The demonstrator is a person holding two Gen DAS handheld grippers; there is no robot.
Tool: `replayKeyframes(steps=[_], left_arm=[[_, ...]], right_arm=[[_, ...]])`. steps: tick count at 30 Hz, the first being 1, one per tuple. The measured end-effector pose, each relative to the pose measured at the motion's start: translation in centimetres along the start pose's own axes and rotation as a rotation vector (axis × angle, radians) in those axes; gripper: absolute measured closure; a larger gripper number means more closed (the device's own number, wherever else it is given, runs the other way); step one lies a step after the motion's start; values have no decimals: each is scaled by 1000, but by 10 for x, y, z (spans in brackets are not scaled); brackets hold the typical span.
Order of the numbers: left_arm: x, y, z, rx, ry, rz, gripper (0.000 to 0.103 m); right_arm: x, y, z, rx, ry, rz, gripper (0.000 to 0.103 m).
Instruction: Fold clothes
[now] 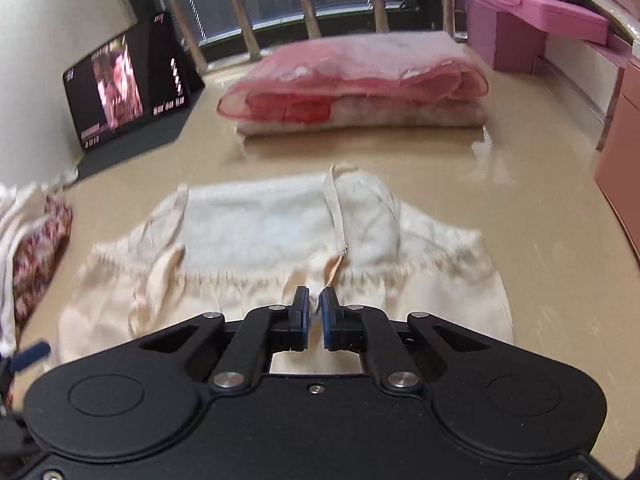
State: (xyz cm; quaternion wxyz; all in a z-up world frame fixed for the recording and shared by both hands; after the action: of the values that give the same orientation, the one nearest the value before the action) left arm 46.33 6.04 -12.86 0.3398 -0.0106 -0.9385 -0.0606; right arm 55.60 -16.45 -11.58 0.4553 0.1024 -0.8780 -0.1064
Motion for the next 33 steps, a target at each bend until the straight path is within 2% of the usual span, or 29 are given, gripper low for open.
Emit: replayKeyframes(steps=[3, 6, 8, 10, 12, 14, 15, 16, 21, 24, 27, 33], left_arm=[[0, 0, 0, 0, 0, 0, 0], [0, 0, 0, 0, 0, 0, 0], [0, 0, 0, 0, 0, 0, 0], [0, 0, 0, 0, 0, 0, 0], [0, 0, 0, 0, 0, 0, 0], [0, 0, 0, 0, 0, 0, 0], [0, 0, 0, 0, 0, 0, 0], [0, 0, 0, 0, 0, 0, 0], [0, 0, 0, 0, 0, 0, 0], [0, 0, 0, 0, 0, 0, 0], [0, 0, 0, 0, 0, 0, 0], [0, 0, 0, 0, 0, 0, 0]], right_arm=[[8, 1, -1, -14, -32, -30, 86], [25, -2, -7, -50, -105, -33, 62], [35, -3, -6, -59, -136, -30, 58], [44, -3, -1, -64, -153, -31, 48], [56, 0, 6, -50, -205, -35, 45], [68, 4, 16, -22, -268, -31, 31], [73, 4, 22, -9, -289, -27, 16], [78, 5, 28, 4, -309, -24, 8], [81, 7, 65, 49, -273, -4, 8], [79, 9, 85, 82, -246, 25, 2], [76, 13, 102, 109, -233, 53, 1], [82, 20, 120, 64, -218, 23, 1]])
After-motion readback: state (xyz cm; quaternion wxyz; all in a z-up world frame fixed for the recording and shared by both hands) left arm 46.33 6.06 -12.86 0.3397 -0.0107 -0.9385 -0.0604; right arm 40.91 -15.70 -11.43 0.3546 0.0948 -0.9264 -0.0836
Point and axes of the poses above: each gripper's, at about its wrist camera, not at the fingertips, and x roughly against the way its jaws point, y to its left, z to its underside, the point moved 10 cm from there along -x, roughly the way its jaws point, and after that the axes turned 7 degrees about -x, right-handed, at the moved point
